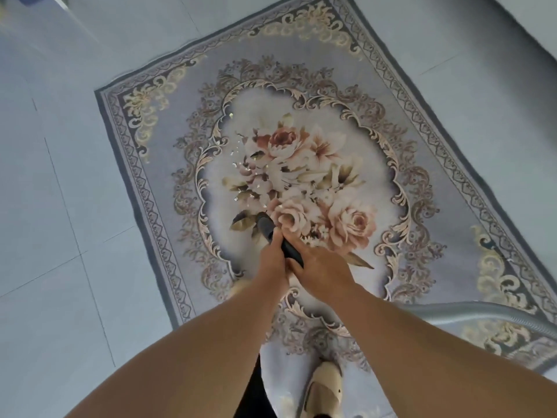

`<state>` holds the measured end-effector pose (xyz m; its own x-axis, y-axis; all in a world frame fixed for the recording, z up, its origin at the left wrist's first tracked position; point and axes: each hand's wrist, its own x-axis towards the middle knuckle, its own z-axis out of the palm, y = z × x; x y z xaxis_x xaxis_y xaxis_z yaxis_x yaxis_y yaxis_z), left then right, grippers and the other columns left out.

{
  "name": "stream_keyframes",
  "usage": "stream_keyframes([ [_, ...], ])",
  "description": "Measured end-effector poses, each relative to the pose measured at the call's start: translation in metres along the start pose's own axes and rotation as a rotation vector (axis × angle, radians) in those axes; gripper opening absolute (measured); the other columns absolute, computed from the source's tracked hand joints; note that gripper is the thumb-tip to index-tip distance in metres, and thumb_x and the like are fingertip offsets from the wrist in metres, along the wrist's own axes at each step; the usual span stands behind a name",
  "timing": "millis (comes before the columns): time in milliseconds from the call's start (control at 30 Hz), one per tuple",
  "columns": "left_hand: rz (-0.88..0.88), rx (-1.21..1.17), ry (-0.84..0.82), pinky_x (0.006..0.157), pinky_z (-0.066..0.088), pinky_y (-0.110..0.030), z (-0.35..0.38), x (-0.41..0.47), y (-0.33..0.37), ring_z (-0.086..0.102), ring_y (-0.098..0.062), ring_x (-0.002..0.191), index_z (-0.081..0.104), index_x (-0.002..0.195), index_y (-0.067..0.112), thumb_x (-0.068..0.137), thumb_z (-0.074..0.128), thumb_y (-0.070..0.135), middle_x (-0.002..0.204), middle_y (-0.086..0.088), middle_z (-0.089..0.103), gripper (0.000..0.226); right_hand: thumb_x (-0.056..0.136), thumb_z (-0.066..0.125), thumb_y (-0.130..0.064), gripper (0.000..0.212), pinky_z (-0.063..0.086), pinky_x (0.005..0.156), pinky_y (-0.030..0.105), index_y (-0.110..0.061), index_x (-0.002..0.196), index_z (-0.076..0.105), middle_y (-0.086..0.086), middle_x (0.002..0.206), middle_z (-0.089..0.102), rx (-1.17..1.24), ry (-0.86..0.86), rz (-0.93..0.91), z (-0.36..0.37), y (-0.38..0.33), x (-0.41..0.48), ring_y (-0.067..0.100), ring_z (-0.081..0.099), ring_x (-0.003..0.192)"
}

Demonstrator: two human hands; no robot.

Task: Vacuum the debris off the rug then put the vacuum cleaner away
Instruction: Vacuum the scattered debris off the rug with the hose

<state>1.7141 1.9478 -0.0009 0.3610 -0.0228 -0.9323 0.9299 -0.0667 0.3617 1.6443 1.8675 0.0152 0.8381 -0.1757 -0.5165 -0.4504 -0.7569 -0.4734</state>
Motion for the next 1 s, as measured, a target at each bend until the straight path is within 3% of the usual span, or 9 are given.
stream_keyframes([
  [100, -0.005, -0.009, 0.011, 0.060, 0.052, -0.027, -0.019, 0.016, 0.021, 0.065, -0.017, 0.071, 0.064, 0.096, 0.010, 0.094, 0.056, 0.040, 0.082, -0.006, 0.066, 0.031, 0.102, 0.034, -0.043, 0.059, 0.039, 0.059, 0.030, -0.047, 0.152, 0.002, 0.008, 0.106, 0.067, 0.007, -0.028, 0.019, 0.013, -0.023, 0.023, 0.027, 0.064, 0.086],
  [200, -0.028, -0.018, 0.003, 0.060, 0.050, -0.027, -0.030, 0.040, 0.053, 0.065, -0.018, 0.075, 0.063, 0.101, 0.009, 0.096, 0.055, 0.038, 0.084, -0.007, 0.066, 0.031, 0.101, 0.036, -0.043, 0.059, 0.043, 0.062, 0.031, -0.048, 0.151, 0.004, 0.008, 0.111, 0.066, 0.032, -0.020, 0.070, 0.020, -0.044, 0.058, 0.028, 0.065, 0.090],
  [367, -0.084, 0.026, -0.065, 0.079, 0.050, -0.032, -0.055, 0.088, 0.102, 0.062, -0.020, 0.085, 0.060, 0.112, 0.007, 0.099, 0.050, 0.035, 0.090, -0.007, 0.066, 0.032, 0.095, 0.038, -0.055, 0.061, 0.055, 0.068, 0.037, -0.053, 0.148, 0.006, 0.005, 0.113, 0.066, 0.140, 0.017, 0.196, 0.035, -0.082, 0.115, 0.028, 0.065, 0.090],
  [467, -0.084, 0.037, -0.056, 0.078, 0.048, -0.032, -0.065, 0.106, 0.124, 0.063, -0.020, 0.085, 0.059, 0.113, 0.007, 0.099, 0.049, 0.035, 0.093, -0.008, 0.066, 0.033, 0.094, 0.038, -0.055, 0.061, 0.054, 0.070, 0.037, -0.050, 0.148, 0.009, 0.005, 0.110, 0.066, 0.148, -0.006, 0.223, 0.036, -0.100, 0.144, 0.027, 0.065, 0.087],
  [567, -0.034, 0.078, -0.017, 0.067, 0.049, -0.030, -0.066, 0.125, 0.143, 0.062, -0.018, 0.080, 0.060, 0.101, 0.009, 0.099, 0.047, 0.038, 0.088, -0.007, 0.065, 0.031, 0.097, 0.042, -0.048, 0.061, 0.044, 0.064, 0.032, -0.045, 0.151, 0.012, 0.008, 0.116, 0.059, 0.161, -0.027, 0.203, 0.028, -0.109, 0.171, 0.026, 0.062, 0.084],
  [733, -0.045, 0.075, 0.099, 0.080, 0.047, -0.033, -0.057, 0.141, 0.150, 0.059, -0.021, 0.083, 0.057, 0.105, 0.010, 0.100, 0.045, 0.036, 0.087, -0.006, 0.062, 0.029, 0.100, 0.038, -0.043, 0.061, 0.036, 0.067, 0.032, -0.040, 0.153, 0.008, 0.007, 0.107, 0.067, 0.063, -0.121, 0.107, 0.025, -0.101, 0.195, 0.028, 0.062, 0.096],
  [800, -0.051, 0.056, 0.150, 0.081, 0.049, -0.034, -0.051, 0.151, 0.143, 0.061, -0.024, 0.091, 0.061, 0.112, 0.008, 0.099, 0.045, 0.036, 0.093, -0.007, 0.064, 0.035, 0.101, 0.034, -0.039, 0.059, 0.034, 0.067, 0.032, -0.040, 0.153, 0.006, 0.007, 0.107, 0.067, -0.016, -0.125, 0.060, 0.025, -0.094, 0.196, 0.028, 0.062, 0.093],
  [933, -0.051, 0.059, 0.195, 0.077, 0.052, -0.035, -0.037, 0.151, 0.123, 0.063, -0.026, 0.091, 0.061, 0.117, 0.011, 0.098, 0.041, 0.047, 0.098, -0.008, 0.067, 0.046, 0.101, 0.035, -0.024, 0.062, 0.034, 0.059, 0.033, -0.041, 0.152, 0.004, 0.007, 0.105, 0.067, -0.092, -0.123, 0.032, 0.027, -0.076, 0.191, 0.025, 0.051, 0.072],
  [1000, -0.044, 0.037, 0.215, 0.079, 0.054, -0.036, -0.027, 0.152, 0.110, 0.065, -0.027, 0.092, 0.060, 0.119, 0.012, 0.097, 0.040, 0.050, 0.102, -0.010, 0.068, 0.048, 0.101, 0.036, -0.025, 0.064, 0.036, 0.057, 0.033, -0.042, 0.152, 0.002, 0.009, 0.103, 0.066, -0.121, -0.152, 0.021, 0.021, -0.064, 0.186, 0.028, 0.057, 0.078],
])
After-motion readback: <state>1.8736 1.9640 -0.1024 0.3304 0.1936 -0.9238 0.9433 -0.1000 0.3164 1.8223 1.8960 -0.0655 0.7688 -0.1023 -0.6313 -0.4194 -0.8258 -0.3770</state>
